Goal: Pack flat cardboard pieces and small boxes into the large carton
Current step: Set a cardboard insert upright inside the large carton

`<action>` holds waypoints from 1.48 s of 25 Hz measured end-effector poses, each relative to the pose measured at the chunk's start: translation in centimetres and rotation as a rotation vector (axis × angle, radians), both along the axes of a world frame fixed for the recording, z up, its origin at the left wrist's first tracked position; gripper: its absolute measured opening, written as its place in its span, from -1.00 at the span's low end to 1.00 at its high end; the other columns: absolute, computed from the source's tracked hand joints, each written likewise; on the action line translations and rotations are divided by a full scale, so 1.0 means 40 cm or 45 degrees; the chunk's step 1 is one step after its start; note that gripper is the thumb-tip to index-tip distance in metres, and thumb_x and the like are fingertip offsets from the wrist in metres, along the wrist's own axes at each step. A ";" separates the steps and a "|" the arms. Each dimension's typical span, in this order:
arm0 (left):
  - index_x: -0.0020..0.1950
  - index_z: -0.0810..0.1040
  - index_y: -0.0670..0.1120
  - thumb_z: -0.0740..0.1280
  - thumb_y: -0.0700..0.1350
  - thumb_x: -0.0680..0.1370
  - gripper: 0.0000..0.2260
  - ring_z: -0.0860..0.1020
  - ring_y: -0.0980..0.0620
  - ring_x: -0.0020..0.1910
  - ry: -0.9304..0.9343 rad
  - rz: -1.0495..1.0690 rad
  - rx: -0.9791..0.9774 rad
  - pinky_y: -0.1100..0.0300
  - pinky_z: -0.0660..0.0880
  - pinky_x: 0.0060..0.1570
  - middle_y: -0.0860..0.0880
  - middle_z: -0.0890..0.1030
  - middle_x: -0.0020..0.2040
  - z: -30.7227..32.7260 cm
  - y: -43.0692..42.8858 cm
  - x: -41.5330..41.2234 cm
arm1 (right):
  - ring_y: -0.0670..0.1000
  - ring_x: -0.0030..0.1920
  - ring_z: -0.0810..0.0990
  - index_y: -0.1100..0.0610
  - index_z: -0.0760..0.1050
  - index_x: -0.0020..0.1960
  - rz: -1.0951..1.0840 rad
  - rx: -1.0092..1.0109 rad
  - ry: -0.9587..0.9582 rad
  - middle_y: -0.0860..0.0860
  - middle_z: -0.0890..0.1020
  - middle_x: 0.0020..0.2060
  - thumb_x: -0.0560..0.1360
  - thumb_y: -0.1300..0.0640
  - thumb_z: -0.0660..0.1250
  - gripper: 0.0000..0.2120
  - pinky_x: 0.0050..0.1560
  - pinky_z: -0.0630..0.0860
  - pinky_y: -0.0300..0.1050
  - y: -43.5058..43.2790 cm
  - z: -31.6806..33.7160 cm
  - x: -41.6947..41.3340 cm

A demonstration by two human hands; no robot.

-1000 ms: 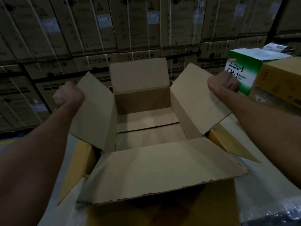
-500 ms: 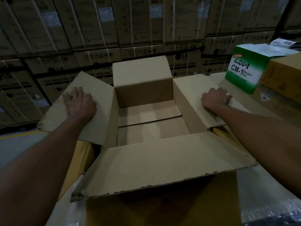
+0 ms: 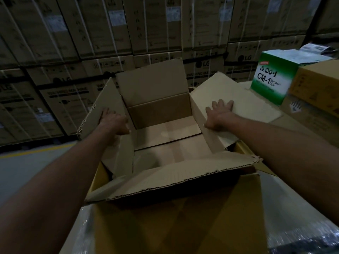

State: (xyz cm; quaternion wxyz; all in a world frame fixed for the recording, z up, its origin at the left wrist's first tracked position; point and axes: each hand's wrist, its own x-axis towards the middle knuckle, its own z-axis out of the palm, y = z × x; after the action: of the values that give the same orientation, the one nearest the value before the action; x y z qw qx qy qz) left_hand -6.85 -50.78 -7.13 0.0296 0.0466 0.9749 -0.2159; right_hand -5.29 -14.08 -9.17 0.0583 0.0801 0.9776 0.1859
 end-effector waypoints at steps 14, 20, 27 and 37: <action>0.49 0.41 0.12 0.33 0.05 0.56 -0.52 0.34 -0.08 0.47 -0.065 -0.183 -0.292 -0.07 0.11 0.51 -0.02 0.46 0.46 -0.059 -0.018 -0.022 | 0.21 0.51 0.19 0.00 0.42 0.48 0.391 0.278 -0.182 0.18 0.29 0.51 0.55 -0.16 0.20 -0.46 0.45 0.15 0.15 -0.076 -0.161 0.061; 0.53 0.38 0.08 0.41 0.12 0.55 -0.44 0.42 -0.10 0.44 -0.235 -0.201 0.120 0.02 0.41 0.37 -0.04 0.44 0.49 -0.037 0.081 -0.006 | 0.16 0.35 0.38 0.04 0.52 0.37 0.540 0.144 -0.089 0.13 0.50 0.31 0.58 -0.12 0.22 -0.57 0.34 0.31 0.12 -0.149 -0.077 0.049; 0.47 0.44 0.04 0.39 0.20 0.53 -0.45 0.50 -0.09 0.35 -0.212 -0.293 0.314 -0.05 0.45 0.31 -0.03 0.52 0.40 0.000 0.144 0.052 | 0.14 0.35 0.41 0.03 0.54 0.35 0.510 -0.080 0.020 0.10 0.53 0.30 0.56 -0.12 0.26 -0.57 0.33 0.32 0.14 -0.190 0.008 0.096; 0.41 0.46 0.02 0.33 0.23 0.56 -0.52 0.55 -0.07 0.26 0.197 -0.460 0.678 0.02 0.51 0.13 -0.03 0.58 0.31 0.157 0.269 0.359 | -0.03 0.12 0.60 -0.08 0.58 0.28 0.414 -0.756 0.618 -0.10 0.66 0.14 0.57 -0.17 0.34 -0.66 0.05 0.57 -0.02 -0.155 0.159 0.353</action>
State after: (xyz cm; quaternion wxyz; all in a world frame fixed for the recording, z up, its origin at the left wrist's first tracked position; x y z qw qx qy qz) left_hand 7.50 -40.03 -0.84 -0.0966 0.2082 0.9724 0.0421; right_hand 8.85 -20.29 -2.81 -0.1835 -0.0539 0.9740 -0.1216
